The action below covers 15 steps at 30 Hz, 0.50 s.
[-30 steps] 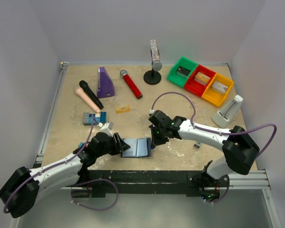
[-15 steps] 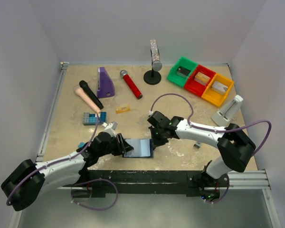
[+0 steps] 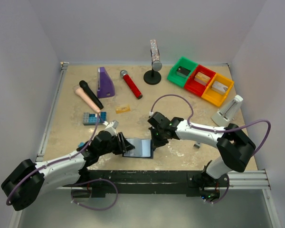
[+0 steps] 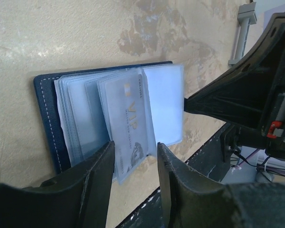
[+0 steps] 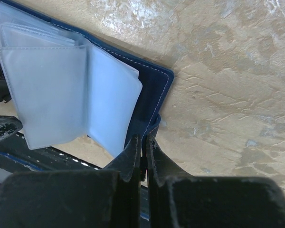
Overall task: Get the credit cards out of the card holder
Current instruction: Remove the credit card from the card holder.
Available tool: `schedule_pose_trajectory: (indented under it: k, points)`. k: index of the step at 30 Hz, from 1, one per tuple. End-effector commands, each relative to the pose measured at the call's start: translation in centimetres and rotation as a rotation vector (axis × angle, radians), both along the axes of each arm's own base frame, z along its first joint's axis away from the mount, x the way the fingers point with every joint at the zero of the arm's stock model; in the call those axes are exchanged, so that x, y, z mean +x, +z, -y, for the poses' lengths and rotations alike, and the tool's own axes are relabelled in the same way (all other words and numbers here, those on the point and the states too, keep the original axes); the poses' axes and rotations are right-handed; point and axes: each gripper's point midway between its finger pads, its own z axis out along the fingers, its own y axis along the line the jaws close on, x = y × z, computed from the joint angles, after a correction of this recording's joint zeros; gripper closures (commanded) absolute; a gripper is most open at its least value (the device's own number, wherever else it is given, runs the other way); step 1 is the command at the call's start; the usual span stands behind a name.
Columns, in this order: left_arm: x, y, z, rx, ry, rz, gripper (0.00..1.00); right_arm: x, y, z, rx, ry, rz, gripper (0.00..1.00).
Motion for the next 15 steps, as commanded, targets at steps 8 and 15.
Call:
schedule_pose_trajectory:
  k: [8, 15]
  points:
    - [1.4, 4.5, 3.2, -0.065, -0.086, 0.086, 0.55, -0.2, 0.0, -1.1, 0.051, 0.008, -0.006, 1.0]
    - [1.6, 3.8, 1.8, -0.016, -0.029, 0.085, 0.55, -0.3, 0.1, -0.5, 0.031, 0.008, 0.001, 1.0]
